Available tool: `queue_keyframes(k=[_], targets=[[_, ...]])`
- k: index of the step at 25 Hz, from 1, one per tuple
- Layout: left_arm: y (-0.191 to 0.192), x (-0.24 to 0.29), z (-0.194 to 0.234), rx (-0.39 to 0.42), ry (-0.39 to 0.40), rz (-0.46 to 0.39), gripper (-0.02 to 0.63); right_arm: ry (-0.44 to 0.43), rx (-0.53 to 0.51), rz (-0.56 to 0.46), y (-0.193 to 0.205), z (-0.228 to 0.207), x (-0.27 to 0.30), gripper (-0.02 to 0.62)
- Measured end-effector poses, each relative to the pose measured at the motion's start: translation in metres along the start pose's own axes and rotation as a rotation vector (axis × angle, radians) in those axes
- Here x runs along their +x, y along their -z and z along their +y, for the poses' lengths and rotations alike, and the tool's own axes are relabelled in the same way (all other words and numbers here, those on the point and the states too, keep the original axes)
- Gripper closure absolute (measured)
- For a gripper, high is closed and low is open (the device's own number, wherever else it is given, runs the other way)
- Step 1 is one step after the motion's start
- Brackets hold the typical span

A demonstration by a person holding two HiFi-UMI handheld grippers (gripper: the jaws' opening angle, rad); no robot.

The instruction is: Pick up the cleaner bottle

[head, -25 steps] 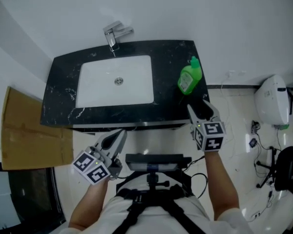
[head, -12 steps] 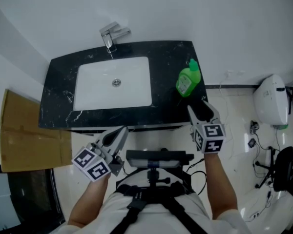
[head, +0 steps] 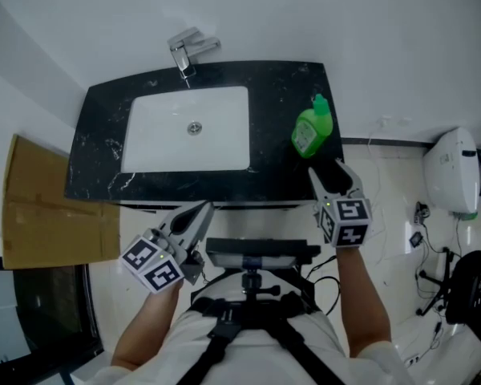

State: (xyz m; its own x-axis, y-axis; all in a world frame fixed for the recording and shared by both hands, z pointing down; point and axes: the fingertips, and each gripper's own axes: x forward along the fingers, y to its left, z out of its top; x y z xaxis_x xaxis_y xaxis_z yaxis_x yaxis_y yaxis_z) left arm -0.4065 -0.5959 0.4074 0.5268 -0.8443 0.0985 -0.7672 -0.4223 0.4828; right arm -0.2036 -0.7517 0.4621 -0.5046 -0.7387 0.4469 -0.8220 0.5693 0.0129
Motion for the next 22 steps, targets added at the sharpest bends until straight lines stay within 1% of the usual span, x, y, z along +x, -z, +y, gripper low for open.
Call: queue_keyframes(k=[10, 16, 22], targets=[[0.0, 0.005, 0.0, -0.005, 0.001, 0.004, 0.612, -0.008, -0.01, 0.011, 0.001, -0.003, 0.013, 0.351], [-0.003, 0.006, 0.004, -0.001, -0.017, 0.005, 0.612, -0.02, -0.021, 0.028, 0.003, -0.003, 0.03, 0.342], [-0.005, 0.005, 0.01, -0.006, -0.039, 0.002, 0.612, -0.024, -0.029, 0.038, 0.005, -0.005, 0.053, 0.319]])
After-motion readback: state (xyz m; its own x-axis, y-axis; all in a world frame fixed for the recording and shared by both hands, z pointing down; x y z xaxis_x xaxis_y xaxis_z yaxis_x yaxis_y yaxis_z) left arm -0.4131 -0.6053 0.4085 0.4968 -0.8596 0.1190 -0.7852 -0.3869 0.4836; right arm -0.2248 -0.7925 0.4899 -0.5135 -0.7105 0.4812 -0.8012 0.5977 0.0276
